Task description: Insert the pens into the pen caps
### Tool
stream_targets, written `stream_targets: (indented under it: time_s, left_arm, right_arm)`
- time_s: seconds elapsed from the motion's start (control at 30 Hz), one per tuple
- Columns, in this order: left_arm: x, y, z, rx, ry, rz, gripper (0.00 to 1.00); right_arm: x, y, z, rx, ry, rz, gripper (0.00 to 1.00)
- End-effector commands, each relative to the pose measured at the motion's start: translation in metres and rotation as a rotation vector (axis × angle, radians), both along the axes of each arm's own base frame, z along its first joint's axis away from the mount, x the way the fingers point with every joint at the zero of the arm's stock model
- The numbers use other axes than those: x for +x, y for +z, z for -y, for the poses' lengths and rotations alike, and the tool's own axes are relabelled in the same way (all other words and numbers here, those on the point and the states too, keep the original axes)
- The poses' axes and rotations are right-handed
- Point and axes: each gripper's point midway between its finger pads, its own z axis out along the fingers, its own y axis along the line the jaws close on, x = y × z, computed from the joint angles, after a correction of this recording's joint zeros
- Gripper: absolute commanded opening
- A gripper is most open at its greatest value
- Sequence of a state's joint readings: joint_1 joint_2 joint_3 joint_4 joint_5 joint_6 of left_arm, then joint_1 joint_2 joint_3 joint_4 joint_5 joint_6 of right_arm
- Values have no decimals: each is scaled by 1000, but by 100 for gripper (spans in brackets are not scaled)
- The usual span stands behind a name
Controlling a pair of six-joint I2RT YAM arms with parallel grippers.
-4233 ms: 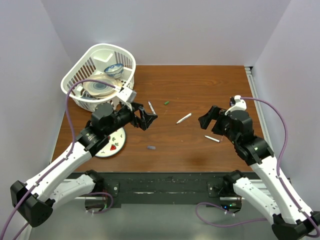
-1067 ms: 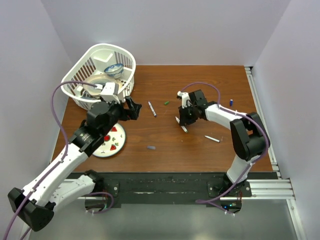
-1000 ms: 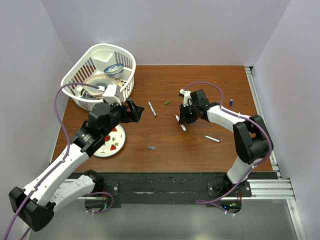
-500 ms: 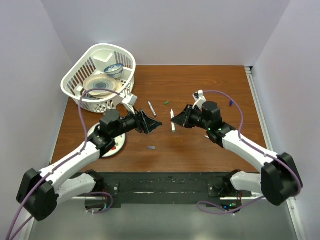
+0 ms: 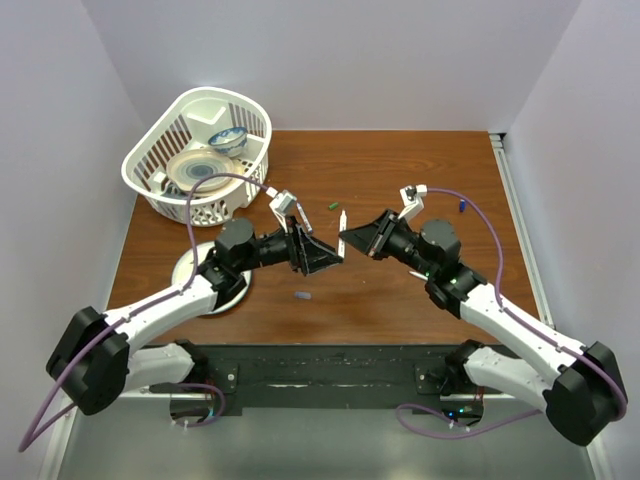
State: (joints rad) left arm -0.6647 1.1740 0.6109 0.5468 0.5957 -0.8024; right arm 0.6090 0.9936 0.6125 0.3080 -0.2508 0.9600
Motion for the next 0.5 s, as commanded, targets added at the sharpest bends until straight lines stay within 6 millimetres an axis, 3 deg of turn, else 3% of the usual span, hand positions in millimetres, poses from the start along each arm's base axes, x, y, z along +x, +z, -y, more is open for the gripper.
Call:
stream_targets:
  time_s: [0.0,0.2,0.3,0.4,0.43,0.47]
  left_arm:
    - [-9,31,11,-96,-84,46,64]
    - [-7,32,16,-96,-88,30,54]
    - [-7,35,17,-107,-90,25,43]
    - [-11,38,18,-117,-115,29,18]
    - [-12,38,17,-116,-120,28,1]
    - [-17,36,17,-114,-137,25,0]
  right_arm:
    - [-7,25,-2,77,1,58,0]
    - [-16,26,-7,87,29,64,0]
    - [-22,19,-12,80,59,54,0]
    - [-27,15,-16,66,90,59,0]
    - [-28,16,-17,64,101,65,0]
    - [-30,17,-18,61,115,68,0]
